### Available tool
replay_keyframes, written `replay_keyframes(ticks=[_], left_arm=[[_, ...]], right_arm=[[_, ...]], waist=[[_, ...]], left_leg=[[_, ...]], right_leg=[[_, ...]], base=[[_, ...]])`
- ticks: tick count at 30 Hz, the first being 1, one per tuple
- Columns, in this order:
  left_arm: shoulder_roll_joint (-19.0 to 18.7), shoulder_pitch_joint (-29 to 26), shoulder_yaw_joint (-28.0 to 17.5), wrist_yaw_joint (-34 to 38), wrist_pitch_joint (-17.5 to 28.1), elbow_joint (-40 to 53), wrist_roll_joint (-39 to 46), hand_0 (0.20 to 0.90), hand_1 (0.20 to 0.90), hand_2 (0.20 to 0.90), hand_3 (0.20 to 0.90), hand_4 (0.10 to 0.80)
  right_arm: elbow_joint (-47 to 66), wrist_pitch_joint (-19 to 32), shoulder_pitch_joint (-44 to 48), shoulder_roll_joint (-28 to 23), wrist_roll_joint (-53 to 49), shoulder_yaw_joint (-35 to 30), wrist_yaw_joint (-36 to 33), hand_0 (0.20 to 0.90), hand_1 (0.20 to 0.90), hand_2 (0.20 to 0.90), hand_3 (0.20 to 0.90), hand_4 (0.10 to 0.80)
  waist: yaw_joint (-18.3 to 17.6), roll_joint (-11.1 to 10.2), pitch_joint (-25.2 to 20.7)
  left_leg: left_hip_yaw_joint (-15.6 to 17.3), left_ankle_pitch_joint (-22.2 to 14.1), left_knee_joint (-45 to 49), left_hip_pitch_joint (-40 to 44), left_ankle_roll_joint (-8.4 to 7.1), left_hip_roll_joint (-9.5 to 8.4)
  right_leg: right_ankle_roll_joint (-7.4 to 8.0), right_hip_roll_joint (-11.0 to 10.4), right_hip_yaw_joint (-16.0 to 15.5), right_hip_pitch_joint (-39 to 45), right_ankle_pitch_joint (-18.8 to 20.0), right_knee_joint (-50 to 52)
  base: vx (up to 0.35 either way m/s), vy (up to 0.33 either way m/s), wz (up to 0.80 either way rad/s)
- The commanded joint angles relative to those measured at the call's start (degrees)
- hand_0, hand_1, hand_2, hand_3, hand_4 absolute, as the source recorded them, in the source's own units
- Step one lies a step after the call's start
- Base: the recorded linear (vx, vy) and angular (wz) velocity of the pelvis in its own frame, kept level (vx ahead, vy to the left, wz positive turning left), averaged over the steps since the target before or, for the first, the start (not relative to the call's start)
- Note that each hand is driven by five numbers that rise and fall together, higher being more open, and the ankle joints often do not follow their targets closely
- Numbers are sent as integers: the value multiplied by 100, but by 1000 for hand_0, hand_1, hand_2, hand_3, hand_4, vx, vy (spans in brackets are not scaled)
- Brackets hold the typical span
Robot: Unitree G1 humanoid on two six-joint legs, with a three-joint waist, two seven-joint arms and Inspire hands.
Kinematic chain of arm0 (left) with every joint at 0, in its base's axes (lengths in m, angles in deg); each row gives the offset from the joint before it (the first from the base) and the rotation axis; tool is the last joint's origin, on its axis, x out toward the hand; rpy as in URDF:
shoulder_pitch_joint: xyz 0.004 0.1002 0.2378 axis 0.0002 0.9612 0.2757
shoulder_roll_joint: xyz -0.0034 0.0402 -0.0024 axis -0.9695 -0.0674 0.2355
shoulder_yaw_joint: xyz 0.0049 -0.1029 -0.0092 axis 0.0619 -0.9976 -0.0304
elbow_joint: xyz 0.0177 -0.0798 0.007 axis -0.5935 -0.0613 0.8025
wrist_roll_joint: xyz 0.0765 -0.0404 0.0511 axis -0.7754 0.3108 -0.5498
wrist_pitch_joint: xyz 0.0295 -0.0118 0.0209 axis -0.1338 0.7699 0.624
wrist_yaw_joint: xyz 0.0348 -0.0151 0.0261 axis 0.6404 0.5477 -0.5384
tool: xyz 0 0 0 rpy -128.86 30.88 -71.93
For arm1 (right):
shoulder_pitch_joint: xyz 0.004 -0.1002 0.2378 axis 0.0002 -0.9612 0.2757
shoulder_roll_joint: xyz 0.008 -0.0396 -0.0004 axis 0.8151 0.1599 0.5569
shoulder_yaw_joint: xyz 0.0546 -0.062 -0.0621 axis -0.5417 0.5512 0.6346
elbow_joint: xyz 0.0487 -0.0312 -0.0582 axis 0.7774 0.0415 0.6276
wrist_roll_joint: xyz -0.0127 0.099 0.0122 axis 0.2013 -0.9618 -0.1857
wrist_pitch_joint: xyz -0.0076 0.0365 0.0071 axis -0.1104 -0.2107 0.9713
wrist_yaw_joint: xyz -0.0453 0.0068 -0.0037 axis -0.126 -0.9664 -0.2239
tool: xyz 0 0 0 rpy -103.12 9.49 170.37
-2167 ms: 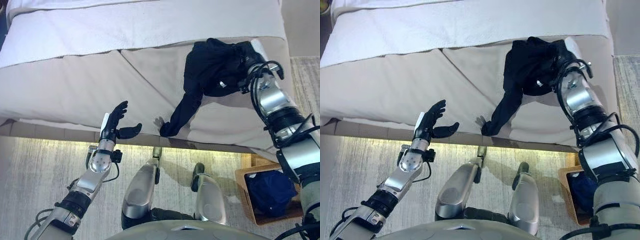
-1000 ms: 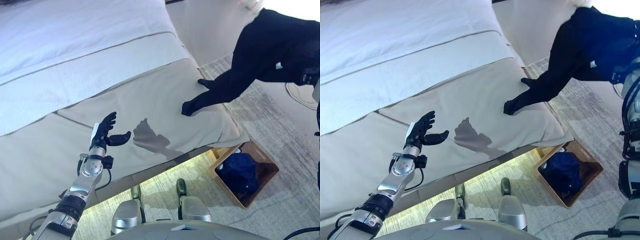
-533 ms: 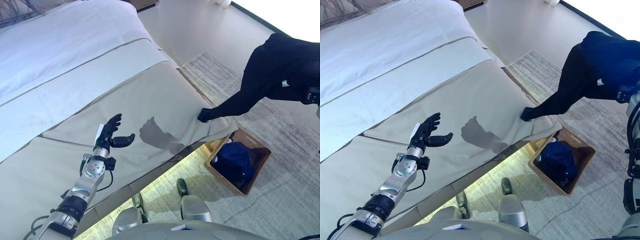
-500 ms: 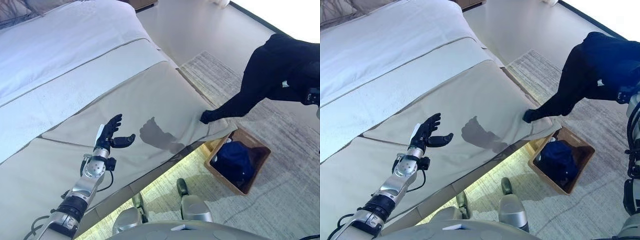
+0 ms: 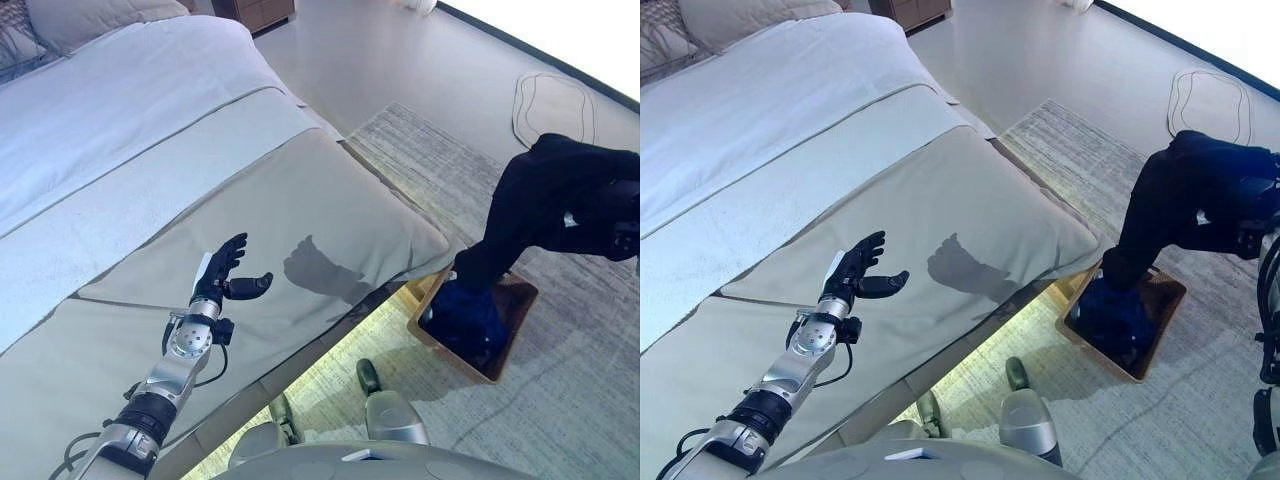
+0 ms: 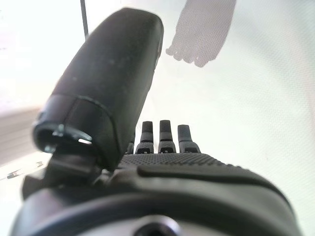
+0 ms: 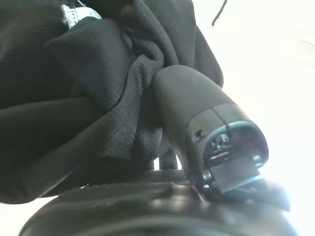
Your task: Pick up the clothes from the bed and place them into the basket
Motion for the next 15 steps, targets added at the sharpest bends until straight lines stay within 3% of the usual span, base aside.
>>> replay_keyframes(ticks=[1, 15], left_arm=[[28, -302, 145, 112, 458, -56, -173, 900, 900, 900, 900, 800], [109, -451, 235, 135, 481, 73, -191, 900, 900, 900, 900, 800]], right_arm=[[-56, 505, 566, -328, 500, -99, -196, 300, 300, 300, 200, 100], [-916, 402, 188, 210, 1198, 250, -163, 300, 300, 300, 200, 100]], waist=[[107, -158, -568], [-2, 217, -293]], left_leg=[[-441, -689, 67, 259, -26, 7], [-268, -683, 81, 174, -60, -36]], right_leg=[[-50, 289, -410, -113, -17, 92], [-40, 256, -391, -288, 26, 88]], base=[[-48, -33, -3], [-12, -9, -3]])
